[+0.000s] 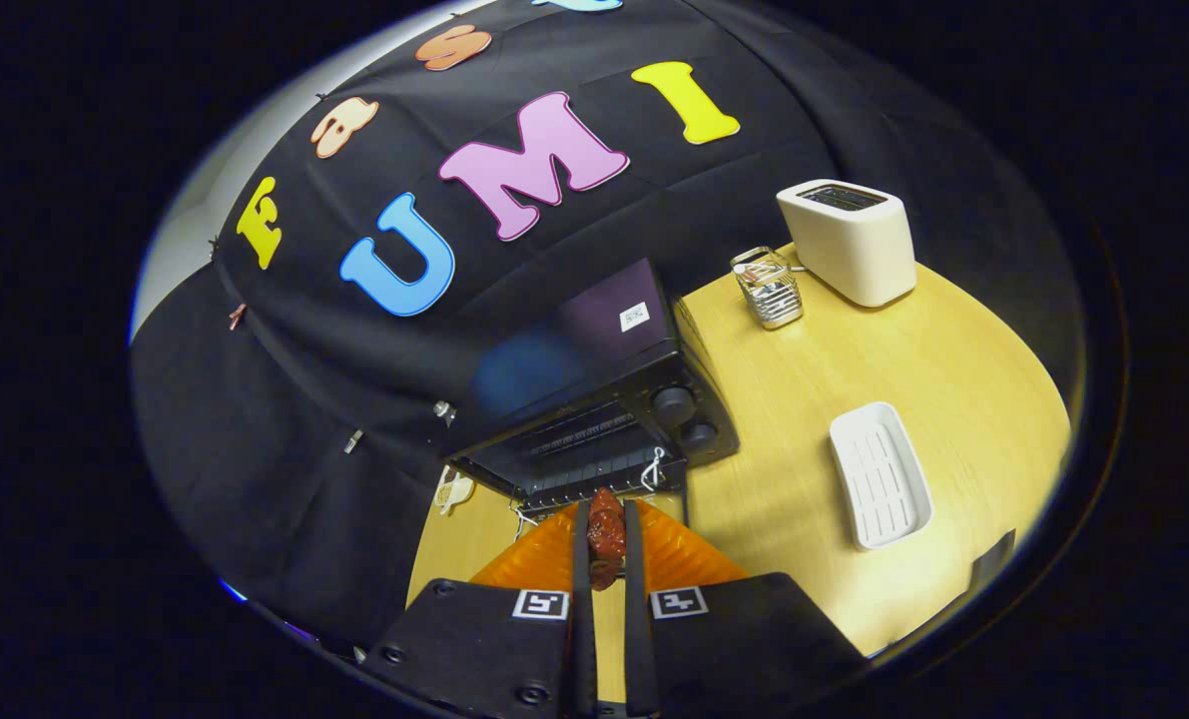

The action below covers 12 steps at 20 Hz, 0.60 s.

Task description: Open the toaster oven, put the food inside, and close the toaster oven door.

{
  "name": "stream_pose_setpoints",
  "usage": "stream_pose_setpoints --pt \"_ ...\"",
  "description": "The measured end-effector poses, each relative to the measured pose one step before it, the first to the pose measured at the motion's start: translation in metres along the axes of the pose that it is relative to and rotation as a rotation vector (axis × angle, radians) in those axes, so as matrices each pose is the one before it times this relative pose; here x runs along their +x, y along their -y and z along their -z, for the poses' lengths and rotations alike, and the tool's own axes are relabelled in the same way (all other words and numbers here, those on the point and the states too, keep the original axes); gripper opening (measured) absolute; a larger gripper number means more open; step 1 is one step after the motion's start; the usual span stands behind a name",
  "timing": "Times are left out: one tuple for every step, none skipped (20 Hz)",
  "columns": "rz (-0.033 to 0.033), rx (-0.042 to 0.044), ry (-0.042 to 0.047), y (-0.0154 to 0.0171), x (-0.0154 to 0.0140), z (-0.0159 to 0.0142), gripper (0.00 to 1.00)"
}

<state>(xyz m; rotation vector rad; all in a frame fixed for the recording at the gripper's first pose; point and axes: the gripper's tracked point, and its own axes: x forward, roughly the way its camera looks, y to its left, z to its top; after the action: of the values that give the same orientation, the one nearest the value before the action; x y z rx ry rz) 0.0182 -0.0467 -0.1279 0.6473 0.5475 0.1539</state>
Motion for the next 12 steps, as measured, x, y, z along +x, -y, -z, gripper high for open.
stream_pose_setpoints --pt "0.00171 -0.00215 0.01386 -0.00550 0.00759 0.00334 0.15" --pt "-0.00775 0.00349 0.01356 -0.00681 0.01005 0.00311 0.15" --pt "-0.01408 0.00537 0.01521 -0.00808 0.01004 0.00359 0.15" --pt "-0.01105 0.00694 0.01438 -0.00698 0.00942 0.00322 0.15" --pt "-0.01117 -0.00094 0.01760 -0.00514 0.01081 0.00479 0.15" --pt "-0.00274 -0.01257 0.01930 -0.00203 0.01097 0.00247 0.15" --pt "0.00884 -0.00984 0.01282 0.00069 0.01142 0.00492 0.15" --pt "0.00624 -0.00111 0.01424 0.00006 0.01092 0.00254 0.15" --pt "0.00087 0.01170 0.02053 -0.00235 0.00973 0.00065 0.15" --pt "-0.00018 0.02257 0.02726 -0.00158 0.00916 -0.00116 0.15" --pt "0.00731 0.02924 0.03892 -0.00211 0.00414 -0.00193 0.15" --pt "-0.00017 0.02423 0.04442 -0.00183 0.00512 -0.00377 0.15"
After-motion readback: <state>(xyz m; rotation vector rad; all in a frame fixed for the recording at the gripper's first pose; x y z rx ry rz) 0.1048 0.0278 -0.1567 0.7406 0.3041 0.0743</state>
